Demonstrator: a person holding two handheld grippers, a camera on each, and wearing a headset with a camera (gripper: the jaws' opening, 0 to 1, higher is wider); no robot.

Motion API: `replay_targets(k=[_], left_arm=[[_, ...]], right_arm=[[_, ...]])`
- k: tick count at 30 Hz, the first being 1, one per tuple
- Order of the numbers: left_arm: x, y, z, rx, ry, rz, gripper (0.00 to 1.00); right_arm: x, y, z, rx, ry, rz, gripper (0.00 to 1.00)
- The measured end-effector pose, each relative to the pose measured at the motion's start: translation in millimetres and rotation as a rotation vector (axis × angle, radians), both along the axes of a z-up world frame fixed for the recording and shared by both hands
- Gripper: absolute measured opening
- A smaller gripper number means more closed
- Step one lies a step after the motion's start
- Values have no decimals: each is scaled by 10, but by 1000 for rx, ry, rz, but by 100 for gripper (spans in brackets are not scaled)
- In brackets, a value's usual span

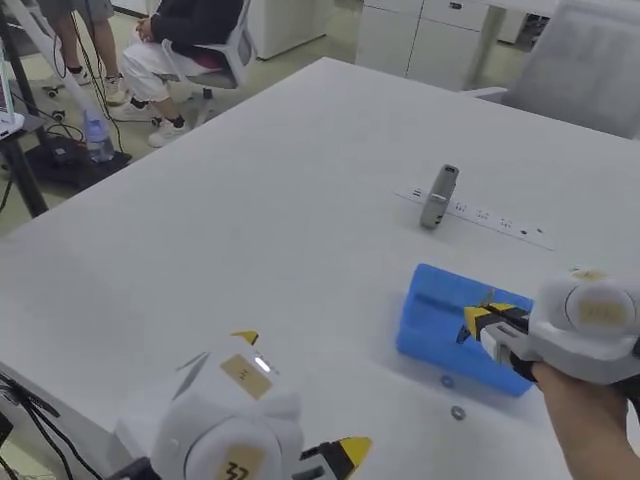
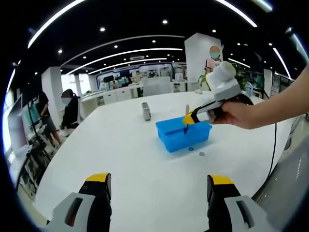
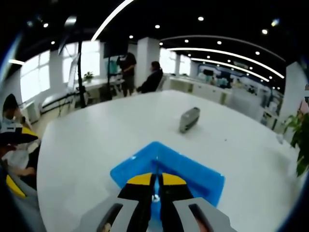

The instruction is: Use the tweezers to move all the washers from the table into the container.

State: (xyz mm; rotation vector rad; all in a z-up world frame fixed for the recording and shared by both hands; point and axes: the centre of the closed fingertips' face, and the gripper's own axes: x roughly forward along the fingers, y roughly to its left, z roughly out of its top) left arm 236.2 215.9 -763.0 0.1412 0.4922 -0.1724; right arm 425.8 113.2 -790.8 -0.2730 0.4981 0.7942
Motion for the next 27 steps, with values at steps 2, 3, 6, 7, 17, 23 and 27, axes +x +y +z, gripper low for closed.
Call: replay_targets(k=[2, 3, 6, 7, 17, 23, 27], left_arm=[[-2, 1, -2, 0, 2, 0, 83], [-3, 0, -1, 1, 2, 0, 83], [-4, -3, -2, 1, 3, -2, 83], [-5, -3, -5, 2, 5, -3, 83], [-8, -12, -6, 6, 6, -8, 83], [-6, -8, -4, 5, 4, -6, 82], [-5, -4, 0, 4, 2, -3, 83]], right_arm=[[-27, -10, -15, -8, 4, 2, 1], [-32, -15, -24, -10, 4, 2, 1], [-67, -20, -8, -7, 0, 4, 1], [-63, -17, -9, -8, 0, 5, 1], [-93, -94, 363, 89, -31, -23, 1], [-198, -93, 588, 161, -41, -15, 1], [-314, -41, 673, 175, -49, 18, 1]])
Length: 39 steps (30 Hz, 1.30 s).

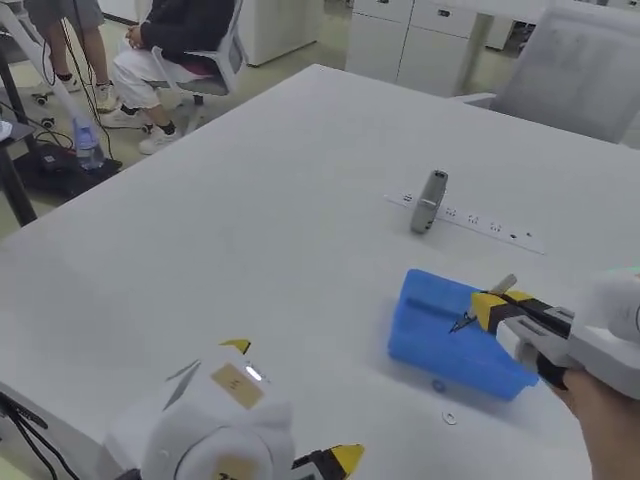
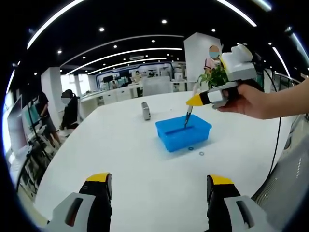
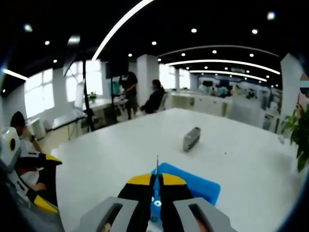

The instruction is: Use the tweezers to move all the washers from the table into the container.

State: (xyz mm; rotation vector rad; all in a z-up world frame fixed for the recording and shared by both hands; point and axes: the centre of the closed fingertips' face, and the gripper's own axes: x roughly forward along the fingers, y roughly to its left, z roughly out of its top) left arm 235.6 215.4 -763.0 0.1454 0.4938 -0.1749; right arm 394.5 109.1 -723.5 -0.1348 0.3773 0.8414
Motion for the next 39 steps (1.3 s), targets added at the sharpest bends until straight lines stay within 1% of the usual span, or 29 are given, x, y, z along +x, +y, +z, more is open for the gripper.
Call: replay_targets(k=[1, 2, 6, 8, 11, 13, 18, 23, 24, 29, 31, 34, 39], left_arm=[[1, 1, 0, 0, 0, 1, 83], [1, 2, 0, 0, 0, 1, 82], [3, -2, -1, 1, -1, -2, 82], [1, 0, -4, 2, 2, -1, 82], [2, 0, -1, 0, 0, 0, 82], [3, 0, 2, -3, -2, 0, 83], [3, 4, -1, 0, 0, 2, 82], [1, 0, -7, 2, 4, -1, 82], [1, 0, -9, 2, 4, -1, 82], [0, 5, -11, 2, 6, 0, 82], [-1, 4, -14, 2, 8, -1, 82], [-3, 4, -20, 4, 11, -1, 82], [-5, 2, -25, 6, 14, -2, 82]], right_arm=[[-16, 5, 7, -1, -3, 7, 1], [-83, 24, 9, -4, -5, 18, 1], [-170, 30, -22, -23, 0, 48, 1], [-200, 23, -85, -41, 2, 63, 1], [-233, 8, -187, -57, 16, 71, 1], [-252, -12, -269, -79, 29, 72, 1], [-278, -34, -430, -100, 56, 73, 1], [-265, -24, -571, -123, 74, 74, 1], [-260, -15, -624, -129, 78, 78, 1], [-205, -20, -712, -147, 81, 73, 1], [-184, -27, -716, -146, 81, 65, 1], [-177, -13, -693, -132, 83, 61, 1], [-164, -4, -742, -138, 92, 62, 1]])
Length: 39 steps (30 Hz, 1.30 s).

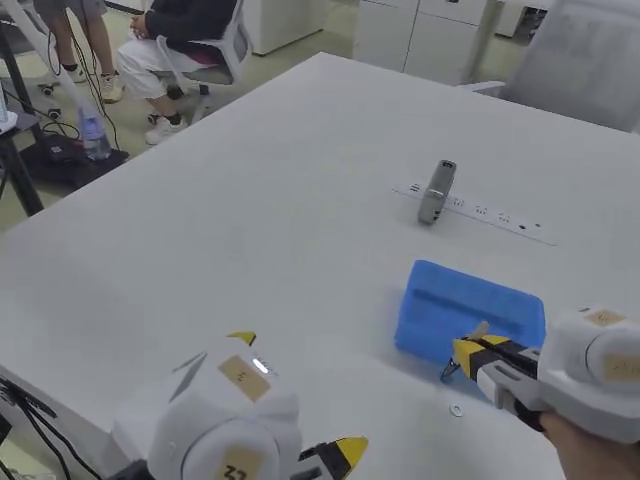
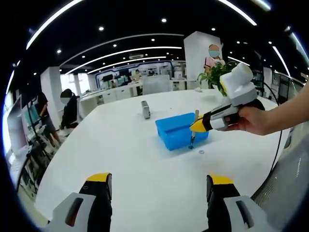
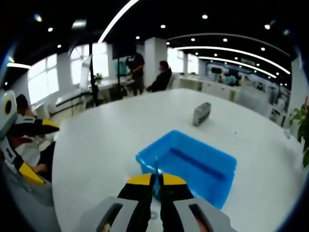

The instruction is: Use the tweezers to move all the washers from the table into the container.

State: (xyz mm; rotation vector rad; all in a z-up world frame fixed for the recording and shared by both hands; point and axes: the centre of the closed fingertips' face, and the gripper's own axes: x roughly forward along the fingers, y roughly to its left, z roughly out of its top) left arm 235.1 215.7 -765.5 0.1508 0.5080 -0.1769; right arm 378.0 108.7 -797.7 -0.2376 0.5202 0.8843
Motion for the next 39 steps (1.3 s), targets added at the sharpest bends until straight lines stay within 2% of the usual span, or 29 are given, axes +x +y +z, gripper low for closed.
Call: replay_targets(k=[6, 12, 17, 21, 26, 28, 30, 34, 39], left_arm=[[-2, 0, -1, 3, 2, -1, 81], [-3, -1, 7, 2, -1, -2, 81], [-3, 4, 17, 2, -7, 2, 81], [-1, 8, 28, 0, -13, 4, 81], [1, 7, 34, 0, -17, 3, 81], [2, 6, 36, -2, -19, 3, 81], [2, 4, 37, -2, -19, 2, 81], [2, 2, 29, 0, -17, 1, 81], [5, 6, 24, 0, -14, 4, 81]], right_arm=[[-25, -3, 2, 2, -10, -6, 1], [-56, -15, -3, -21, -55, 9, 1], [-44, -41, -12, -15, -42, -13, 0], [-44, -54, -22, -42, -71, -5, 0], [-41, -48, -15, -52, -54, -12, 1], [-53, -33, -10, -77, -54, 2, 1], [-63, -4, -10, -81, -40, 12, 1], [-64, 17, 57, -74, -47, 19, 1], [-73, 82, 280, -16, -30, 28, 1]])
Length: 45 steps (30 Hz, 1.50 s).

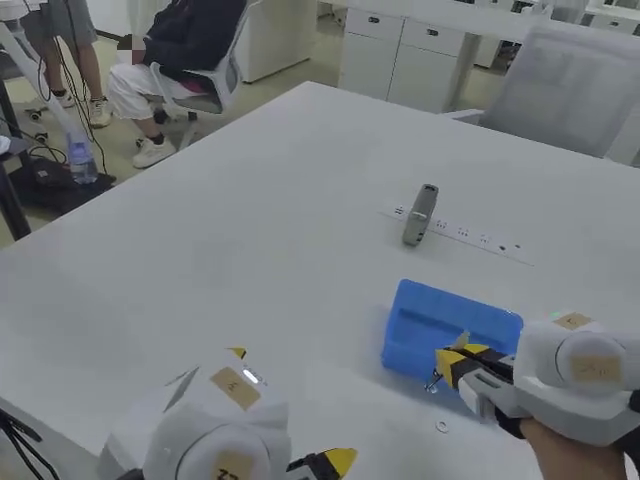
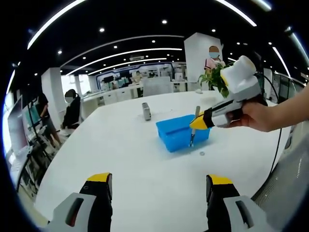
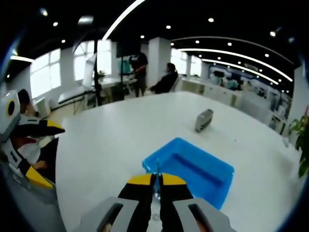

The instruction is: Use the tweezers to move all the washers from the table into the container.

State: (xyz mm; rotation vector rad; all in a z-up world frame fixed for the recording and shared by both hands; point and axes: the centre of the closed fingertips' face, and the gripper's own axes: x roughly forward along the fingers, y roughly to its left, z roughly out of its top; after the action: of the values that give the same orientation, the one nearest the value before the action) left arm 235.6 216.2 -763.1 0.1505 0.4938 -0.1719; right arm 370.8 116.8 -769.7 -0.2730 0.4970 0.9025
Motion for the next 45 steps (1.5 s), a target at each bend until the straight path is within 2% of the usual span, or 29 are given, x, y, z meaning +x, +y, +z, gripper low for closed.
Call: replay_targets(k=[2, 8, 14, 18, 25, 30, 37, 43, 44, 45], left_arm=[[-2, 2, -12, 3, 6, 1, 81], [0, 6, -9, 2, 4, 3, 81], [-1, -2, -12, 2, 6, 0, 81], [1, -2, -15, 3, 7, 0, 81], [-1, -2, -24, 6, 12, -1, 81], [-6, -2, -31, 10, 17, -1, 81], [-10, 1, -46, 14, 24, -1, 81], [-11, 0, -55, 15, 29, -3, 81], [-12, 2, -56, 16, 30, -2, 81], [-12, 2, -57, 16, 30, -2, 81]], right_arm=[[-26, 24, 42, 1, 15, 10, 1], [-13, 71, 246, 44, 3, 30, 1], [138, 21, 466, 89, -39, -7, 1], [256, -83, 479, 89, -47, -41, 1], [416, -204, 337, 49, -52, -86, 1], [417, -222, 164, 28, -29, -97, 1], [424, -201, -112, 21, 32, -121, 1], [421, -227, -229, -5, 48, -123, 1], [408, -232, -259, -15, 50, -120, 1], [435, -215, -225, 9, 17, -117, 1]])
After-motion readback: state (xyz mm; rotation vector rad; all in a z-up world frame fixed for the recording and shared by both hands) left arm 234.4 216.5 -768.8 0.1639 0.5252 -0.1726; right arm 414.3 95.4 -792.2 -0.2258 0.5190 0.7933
